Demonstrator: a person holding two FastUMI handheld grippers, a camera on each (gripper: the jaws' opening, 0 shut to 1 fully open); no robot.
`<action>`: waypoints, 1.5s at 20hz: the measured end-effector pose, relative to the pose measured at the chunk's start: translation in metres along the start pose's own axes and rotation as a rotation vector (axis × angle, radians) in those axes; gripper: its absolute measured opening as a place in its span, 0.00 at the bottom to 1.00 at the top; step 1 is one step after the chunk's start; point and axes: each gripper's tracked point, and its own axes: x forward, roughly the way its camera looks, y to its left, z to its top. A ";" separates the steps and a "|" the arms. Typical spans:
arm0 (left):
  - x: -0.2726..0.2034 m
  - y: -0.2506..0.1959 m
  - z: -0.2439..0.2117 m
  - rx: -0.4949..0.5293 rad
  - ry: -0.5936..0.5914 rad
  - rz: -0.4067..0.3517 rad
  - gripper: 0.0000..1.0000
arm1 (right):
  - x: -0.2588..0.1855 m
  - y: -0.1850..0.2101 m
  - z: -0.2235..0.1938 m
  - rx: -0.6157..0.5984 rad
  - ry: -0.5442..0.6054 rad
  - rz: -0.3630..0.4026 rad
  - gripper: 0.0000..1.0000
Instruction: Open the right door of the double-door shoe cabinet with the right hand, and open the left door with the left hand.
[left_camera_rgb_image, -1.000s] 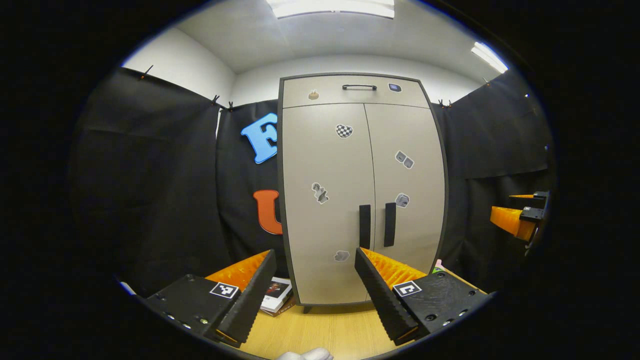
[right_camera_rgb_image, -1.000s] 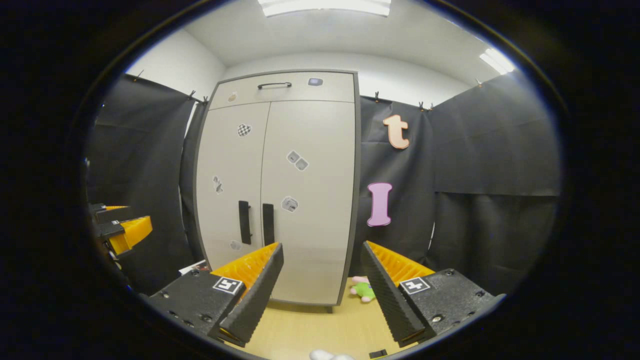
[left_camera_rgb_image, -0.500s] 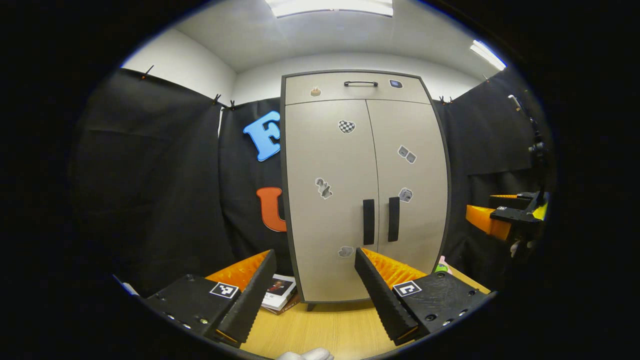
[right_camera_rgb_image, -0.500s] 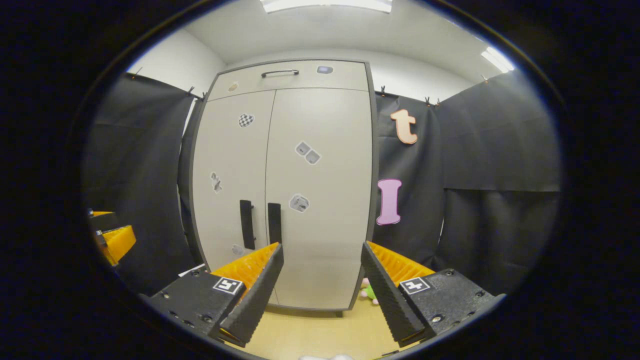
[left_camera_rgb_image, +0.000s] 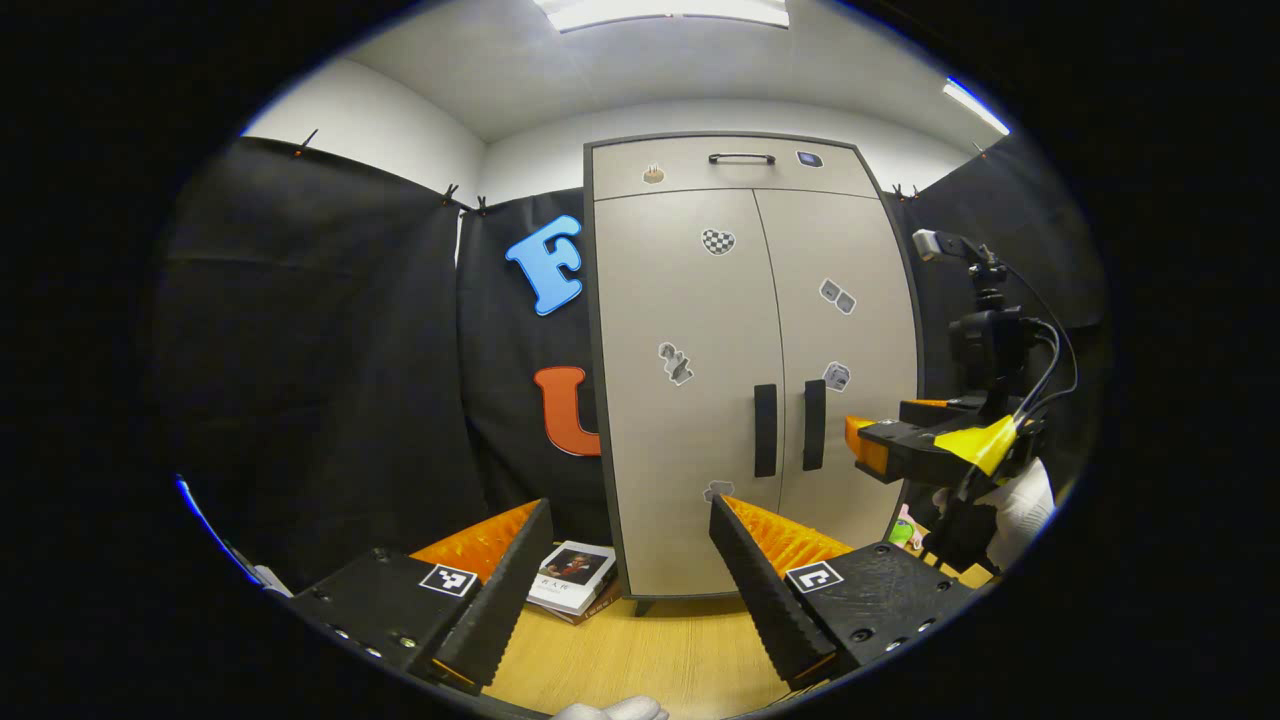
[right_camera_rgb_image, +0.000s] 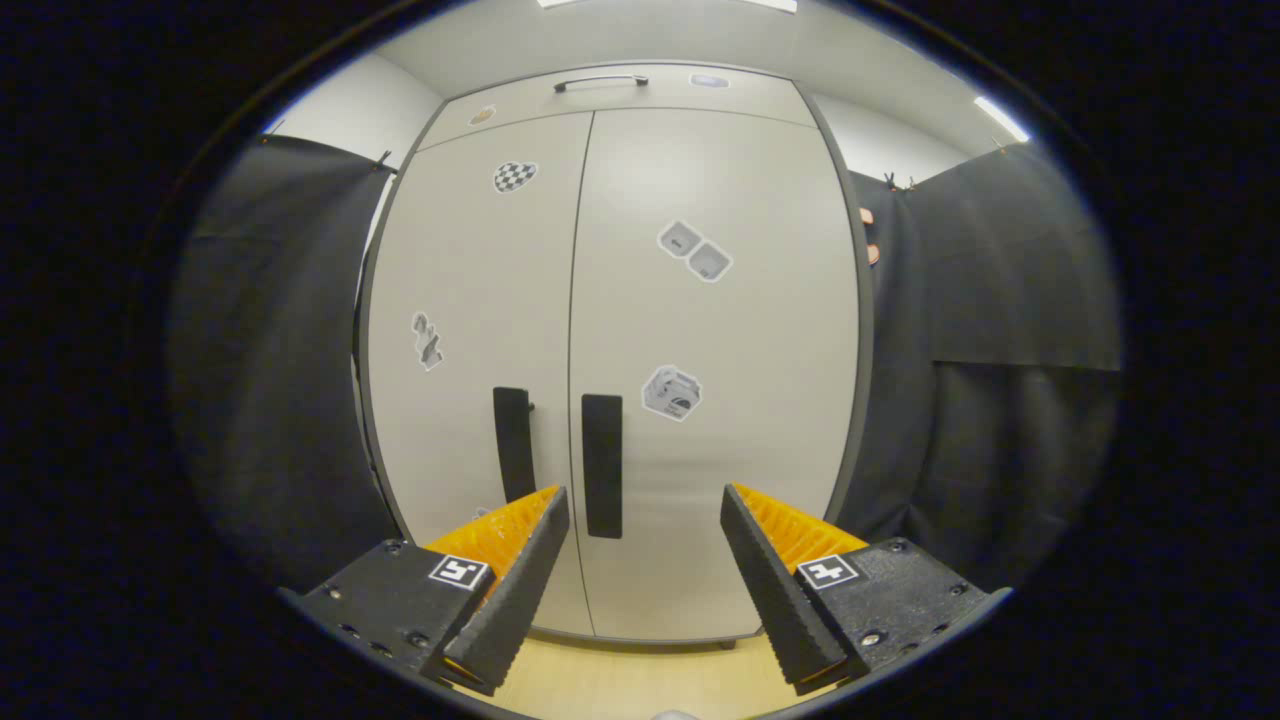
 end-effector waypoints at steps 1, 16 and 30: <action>-0.001 0.002 -0.001 -0.005 0.001 0.005 0.96 | 0.012 0.005 -0.002 0.004 0.002 0.003 0.96; 0.005 0.015 -0.010 -0.006 0.036 0.062 0.96 | 0.105 0.023 -0.014 0.061 0.084 -0.029 0.43; -0.010 0.041 -0.030 -0.047 0.054 0.084 0.96 | 0.068 0.014 -0.018 0.054 0.101 0.003 0.31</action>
